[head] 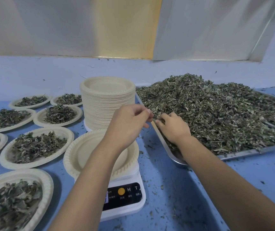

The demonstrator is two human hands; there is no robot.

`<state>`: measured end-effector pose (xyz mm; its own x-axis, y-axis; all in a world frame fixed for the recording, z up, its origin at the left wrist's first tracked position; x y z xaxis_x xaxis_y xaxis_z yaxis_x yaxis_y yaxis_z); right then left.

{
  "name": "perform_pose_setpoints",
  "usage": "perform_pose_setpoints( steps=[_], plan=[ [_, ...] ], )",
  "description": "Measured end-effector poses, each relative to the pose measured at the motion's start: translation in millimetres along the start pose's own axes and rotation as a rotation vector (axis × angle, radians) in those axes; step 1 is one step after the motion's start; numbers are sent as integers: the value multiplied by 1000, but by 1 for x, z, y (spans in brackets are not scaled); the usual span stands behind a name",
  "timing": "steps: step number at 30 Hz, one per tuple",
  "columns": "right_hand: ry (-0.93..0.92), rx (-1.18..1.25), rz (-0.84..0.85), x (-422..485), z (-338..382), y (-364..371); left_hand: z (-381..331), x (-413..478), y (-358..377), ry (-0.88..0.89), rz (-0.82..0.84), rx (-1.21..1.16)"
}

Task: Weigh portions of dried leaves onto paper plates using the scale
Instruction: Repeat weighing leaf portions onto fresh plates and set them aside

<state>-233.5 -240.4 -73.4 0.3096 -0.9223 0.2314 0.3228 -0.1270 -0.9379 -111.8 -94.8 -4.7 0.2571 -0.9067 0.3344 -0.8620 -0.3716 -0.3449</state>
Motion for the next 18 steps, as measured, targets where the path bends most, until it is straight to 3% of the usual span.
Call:
perform_pose_setpoints(
  steps=[3, 9, 13, 18],
  plan=[
    [-27, -68, -68, -2, 2, -6, 1, 1, 1, -2, 3, 10],
    [11, -244, 178, -4, 3, 10, 1, 6, 9, 23, 8, 91],
    [96, -288, 184, -9, 2, 5, 0, 7, 18, 26, 21, 97],
    [-8, -222, 147, -12, 12, 1, 2, 10, 21, -1, -6, 54]
  ],
)
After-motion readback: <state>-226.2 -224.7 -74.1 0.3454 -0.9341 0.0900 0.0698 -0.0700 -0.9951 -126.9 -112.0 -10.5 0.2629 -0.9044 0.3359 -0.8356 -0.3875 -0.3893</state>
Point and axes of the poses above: each hand's wrist, its own x-axis towards the middle knuckle, its own y-axis out of the palm, z = x × y, the point moved 6 cm from there along x, towards the middle knuckle
